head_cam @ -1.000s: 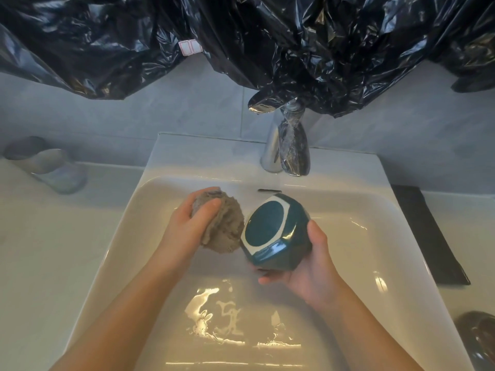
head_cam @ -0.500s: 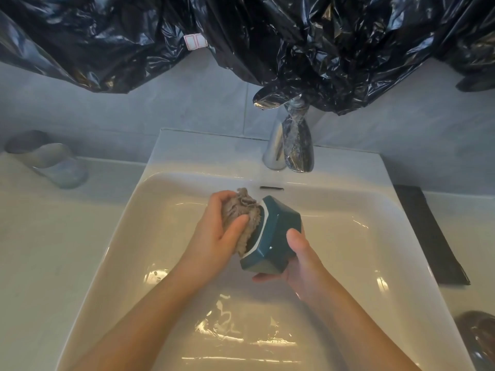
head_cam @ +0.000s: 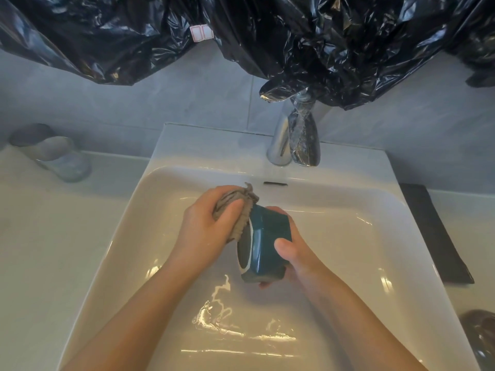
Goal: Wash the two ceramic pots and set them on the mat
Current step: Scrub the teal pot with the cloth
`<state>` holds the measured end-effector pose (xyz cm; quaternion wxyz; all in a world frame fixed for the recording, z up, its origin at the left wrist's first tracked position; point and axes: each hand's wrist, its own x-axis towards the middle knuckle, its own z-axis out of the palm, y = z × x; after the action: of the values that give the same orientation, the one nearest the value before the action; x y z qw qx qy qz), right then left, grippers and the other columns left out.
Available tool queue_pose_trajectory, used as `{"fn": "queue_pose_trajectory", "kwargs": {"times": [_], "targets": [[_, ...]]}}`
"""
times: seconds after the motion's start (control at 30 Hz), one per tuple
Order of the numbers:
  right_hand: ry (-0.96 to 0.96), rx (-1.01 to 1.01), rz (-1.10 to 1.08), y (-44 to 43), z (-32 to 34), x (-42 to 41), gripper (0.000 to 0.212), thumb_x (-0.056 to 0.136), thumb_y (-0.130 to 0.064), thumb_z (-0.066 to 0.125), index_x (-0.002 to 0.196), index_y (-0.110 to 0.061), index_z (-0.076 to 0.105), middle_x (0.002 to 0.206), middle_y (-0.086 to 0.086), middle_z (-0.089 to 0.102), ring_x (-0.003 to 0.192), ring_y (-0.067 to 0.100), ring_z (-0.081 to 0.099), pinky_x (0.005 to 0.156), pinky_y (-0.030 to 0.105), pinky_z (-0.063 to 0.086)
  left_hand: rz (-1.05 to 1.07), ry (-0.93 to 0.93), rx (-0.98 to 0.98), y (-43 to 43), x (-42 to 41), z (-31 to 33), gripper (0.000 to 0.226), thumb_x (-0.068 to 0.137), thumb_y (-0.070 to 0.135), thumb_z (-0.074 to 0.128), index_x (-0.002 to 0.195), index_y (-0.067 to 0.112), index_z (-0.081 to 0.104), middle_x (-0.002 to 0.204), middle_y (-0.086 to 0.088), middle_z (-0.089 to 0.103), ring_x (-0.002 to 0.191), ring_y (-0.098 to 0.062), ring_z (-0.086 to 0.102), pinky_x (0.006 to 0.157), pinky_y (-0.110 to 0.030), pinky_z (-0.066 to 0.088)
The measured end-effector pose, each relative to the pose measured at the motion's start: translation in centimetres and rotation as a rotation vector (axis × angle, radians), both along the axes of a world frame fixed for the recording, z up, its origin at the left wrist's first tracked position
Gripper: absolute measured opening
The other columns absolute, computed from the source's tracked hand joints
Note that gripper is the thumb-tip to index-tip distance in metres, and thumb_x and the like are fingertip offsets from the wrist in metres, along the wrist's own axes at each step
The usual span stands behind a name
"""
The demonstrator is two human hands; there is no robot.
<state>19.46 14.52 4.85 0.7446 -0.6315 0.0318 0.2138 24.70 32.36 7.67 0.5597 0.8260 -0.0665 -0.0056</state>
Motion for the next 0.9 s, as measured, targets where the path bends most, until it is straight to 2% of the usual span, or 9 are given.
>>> {"fn": "queue_pose_trajectory", "kwargs": {"times": [0.13, 0.23, 0.33, 0.4, 0.5, 0.63, 0.7, 0.77, 0.9], "targets": [[0.01, -0.051, -0.05, -0.3, -0.9, 0.1, 0.072, 0.069, -0.056, 0.067, 0.134, -0.043, 0.039, 0.113, -0.009, 0.066, 0.105, 0.025, 0.069, 0.071, 0.045, 0.059, -0.133, -0.079, 0.05, 0.2, 0.3, 0.0, 0.017, 0.093, 0.024, 0.057, 0.108, 0.03, 0.063, 0.103, 0.019, 0.061, 0.096, 0.003, 0.056, 0.081, -0.018, 0.05], [-0.001, -0.045, -0.088, -0.3, -1.1, 0.2, 0.07, 0.068, -0.055, 0.068, 0.132, -0.044, 0.04, 0.11, -0.011, 0.067, 0.105, 0.023, 0.069, 0.076, 0.047, 0.06, -0.201, -0.154, 0.073, 0.3, 0.3, -0.1, 0.024, 0.087, 0.029, 0.055, 0.108, 0.025, 0.066, 0.103, 0.018, 0.059, 0.098, 0.002, 0.056, 0.08, -0.017, 0.049], [-0.008, -0.046, -0.136, -0.4, -1.2, 0.3, 0.074, 0.068, -0.055, 0.07, 0.134, -0.042, 0.04, 0.119, 0.0, 0.064, 0.109, 0.028, 0.067, 0.085, 0.058, 0.057, -0.262, -0.275, 0.044, 0.5, 0.0, 0.2, 0.027, 0.086, 0.027, 0.056, 0.108, 0.017, 0.068, 0.106, 0.007, 0.06, 0.102, -0.007, 0.057, 0.082, -0.021, 0.05], [-0.029, -0.025, -0.194, -0.3, -1.1, 0.5, 0.073, 0.07, -0.054, 0.07, 0.135, -0.038, 0.041, 0.119, 0.004, 0.065, 0.108, 0.032, 0.067, 0.083, 0.062, 0.056, -0.303, -0.331, 0.021, 0.4, -0.4, 0.4, 0.027, 0.084, 0.022, 0.058, 0.107, 0.012, 0.068, 0.108, 0.001, 0.06, 0.104, -0.01, 0.058, 0.083, -0.021, 0.05], [-0.045, 0.117, -0.312, -0.4, -0.7, 0.9, 0.07, 0.074, -0.05, 0.068, 0.136, -0.03, 0.042, 0.12, 0.01, 0.065, 0.105, 0.035, 0.067, 0.075, 0.057, 0.055, -0.332, -0.349, 0.028, -0.5, -1.2, 0.5, 0.026, 0.081, 0.019, 0.06, 0.104, 0.012, 0.069, 0.109, 0.001, 0.058, 0.104, -0.005, 0.057, 0.084, -0.019, 0.048], [0.031, 0.249, -0.4, -0.5, -0.9, 0.9, 0.078, 0.077, -0.054, 0.068, 0.142, -0.019, 0.042, 0.132, 0.021, 0.059, 0.116, 0.04, 0.061, 0.088, 0.065, 0.052, -0.353, -0.352, 0.065, -1.2, -1.4, 0.2, 0.027, 0.081, 0.025, 0.059, 0.103, 0.014, 0.07, 0.11, 0.002, 0.057, 0.104, -0.004, 0.056, 0.084, -0.022, 0.049], [0.107, 0.325, -0.424, -0.5, -0.7, 0.8, 0.079, 0.079, -0.061, 0.063, 0.141, -0.014, 0.046, 0.129, 0.021, 0.062, 0.115, 0.039, 0.062, 0.087, 0.058, 0.054, -0.364, -0.371, 0.12, -1.0, -1.3, -0.1, 0.027, 0.081, 0.027, 0.06, 0.102, 0.014, 0.07, 0.111, 0.002, 0.057, 0.103, -0.01, 0.057, 0.082, -0.028, 0.051], [0.171, 0.405, -0.442, -0.7, -0.2, 0.8, 0.069, 0.085, -0.062, 0.052, 0.134, -0.013, 0.055, 0.12, 0.019, 0.067, 0.108, 0.036, 0.064, 0.084, 0.049, 0.055, -0.365, -0.389, 0.174, -0.8, -1.3, -0.4, 0.027, 0.081, 0.029, 0.059, 0.102, 0.015, 0.07, 0.111, 0.002, 0.058, 0.101, -0.012, 0.058, 0.08, -0.031, 0.051], [0.288, 0.506, -0.47, -1.0, 0.0, 1.0, 0.071, 0.084, -0.067, 0.046, 0.129, -0.015, 0.06, 0.11, 0.016, 0.07, 0.095, 0.035, 0.064, 0.061, 0.035, 0.057, -0.363, -0.41, 0.228, -0.6, -1.2, -0.5, 0.028, 0.081, 0.029, 0.059, 0.103, 0.015, 0.07, 0.111, 0.003, 0.058, 0.1, -0.014, 0.058, 0.079, -0.029, 0.05]]}}
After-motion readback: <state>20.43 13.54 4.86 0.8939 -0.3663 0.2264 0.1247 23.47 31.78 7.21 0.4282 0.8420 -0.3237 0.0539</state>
